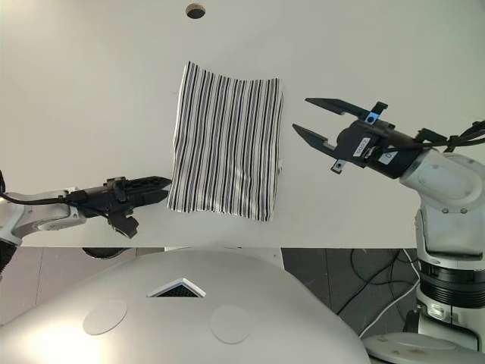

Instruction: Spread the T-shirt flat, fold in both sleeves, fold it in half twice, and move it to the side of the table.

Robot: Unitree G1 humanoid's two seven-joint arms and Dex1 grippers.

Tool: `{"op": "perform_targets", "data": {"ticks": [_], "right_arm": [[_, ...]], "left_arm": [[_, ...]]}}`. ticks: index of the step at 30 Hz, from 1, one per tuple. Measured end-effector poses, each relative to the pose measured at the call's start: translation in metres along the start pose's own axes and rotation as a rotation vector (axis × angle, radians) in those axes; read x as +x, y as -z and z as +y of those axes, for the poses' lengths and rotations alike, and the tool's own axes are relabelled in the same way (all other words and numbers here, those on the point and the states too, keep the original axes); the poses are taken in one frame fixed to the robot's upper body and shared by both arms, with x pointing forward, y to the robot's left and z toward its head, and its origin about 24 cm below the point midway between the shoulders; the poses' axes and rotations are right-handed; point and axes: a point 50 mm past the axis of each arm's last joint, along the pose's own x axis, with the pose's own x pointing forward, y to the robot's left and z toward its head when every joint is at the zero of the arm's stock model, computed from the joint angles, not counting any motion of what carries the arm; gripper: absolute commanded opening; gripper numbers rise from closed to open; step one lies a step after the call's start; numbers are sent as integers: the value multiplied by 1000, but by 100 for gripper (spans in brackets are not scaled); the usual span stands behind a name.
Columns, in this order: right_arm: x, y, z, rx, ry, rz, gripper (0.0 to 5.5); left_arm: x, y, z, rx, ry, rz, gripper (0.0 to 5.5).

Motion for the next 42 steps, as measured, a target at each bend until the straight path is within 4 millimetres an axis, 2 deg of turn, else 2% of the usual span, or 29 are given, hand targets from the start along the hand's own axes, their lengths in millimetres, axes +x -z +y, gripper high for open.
{"op": "perform_targets", "data": {"ticks": [13, 18, 22, 26, 29, 32, 35, 42], "right_arm": [[5, 1, 5, -2, -24, 6, 207], [8, 2, 9, -2, -42, 11, 207], [4, 11, 30, -14, -161, 71, 207], [-9, 18, 72, -37, -429, 167, 207], [-11, 18, 89, -114, -537, 199, 207], [-12, 19, 102, -169, -609, 239, 251], [-9, 15, 103, -191, -619, 235, 308], [4, 11, 103, -257, -597, 208, 311]], "left_arm": [[11, -11, -1, -35, -11, -86, 280], [12, -8, -3, -43, 6, -91, 187], [14, -5, 0, -23, 16, -104, 159], [15, 0, 3, -8, 19, -100, 136], [15, 3, 4, -1, 20, -97, 124], [15, 3, 4, -2, 17, -97, 116], [15, 3, 5, -7, 11, -96, 101], [15, 3, 7, -18, 6, -93, 68]]}}
